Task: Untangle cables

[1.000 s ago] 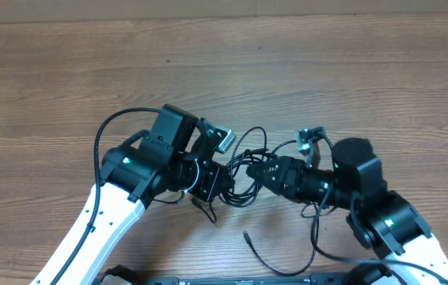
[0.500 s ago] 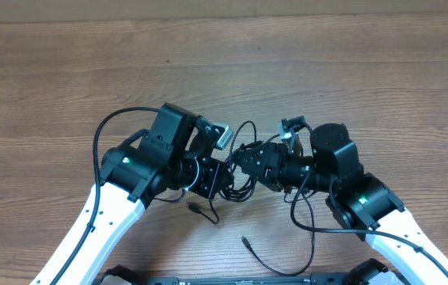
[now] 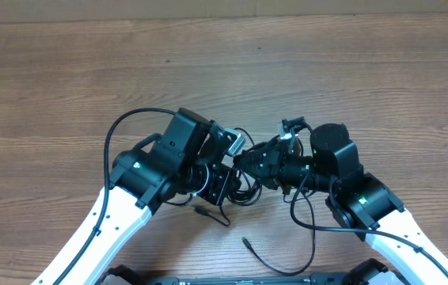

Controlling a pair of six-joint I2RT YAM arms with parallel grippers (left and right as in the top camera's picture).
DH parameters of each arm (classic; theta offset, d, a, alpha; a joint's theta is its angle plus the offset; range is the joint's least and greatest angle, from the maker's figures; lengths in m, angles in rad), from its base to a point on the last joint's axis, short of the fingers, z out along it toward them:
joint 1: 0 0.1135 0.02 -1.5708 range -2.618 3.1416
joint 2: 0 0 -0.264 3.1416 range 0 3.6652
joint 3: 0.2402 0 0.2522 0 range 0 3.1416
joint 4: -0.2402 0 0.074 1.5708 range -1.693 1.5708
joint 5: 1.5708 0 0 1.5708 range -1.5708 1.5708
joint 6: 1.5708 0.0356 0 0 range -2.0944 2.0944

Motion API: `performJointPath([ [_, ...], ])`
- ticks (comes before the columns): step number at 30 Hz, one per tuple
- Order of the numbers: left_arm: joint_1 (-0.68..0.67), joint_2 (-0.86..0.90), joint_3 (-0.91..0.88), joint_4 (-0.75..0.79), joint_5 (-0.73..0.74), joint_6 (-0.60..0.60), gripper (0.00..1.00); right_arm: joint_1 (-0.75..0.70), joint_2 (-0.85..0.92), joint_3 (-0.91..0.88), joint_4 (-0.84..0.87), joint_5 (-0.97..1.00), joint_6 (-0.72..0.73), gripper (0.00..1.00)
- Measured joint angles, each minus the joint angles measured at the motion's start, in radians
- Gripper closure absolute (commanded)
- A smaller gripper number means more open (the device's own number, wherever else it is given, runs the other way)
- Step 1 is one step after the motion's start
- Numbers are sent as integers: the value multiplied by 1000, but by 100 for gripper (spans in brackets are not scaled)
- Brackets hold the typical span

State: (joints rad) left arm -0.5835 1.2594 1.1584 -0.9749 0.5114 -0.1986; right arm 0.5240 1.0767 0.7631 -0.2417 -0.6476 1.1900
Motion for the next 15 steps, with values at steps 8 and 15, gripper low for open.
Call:
performJointPath([
  [8,-27,0,0,-2,-109,-32,96,1,13,0,3,2,2,96],
  [15,-49,-1,6,-71,-433,-301,96,-11,19,0,13,1,-9,96],
])
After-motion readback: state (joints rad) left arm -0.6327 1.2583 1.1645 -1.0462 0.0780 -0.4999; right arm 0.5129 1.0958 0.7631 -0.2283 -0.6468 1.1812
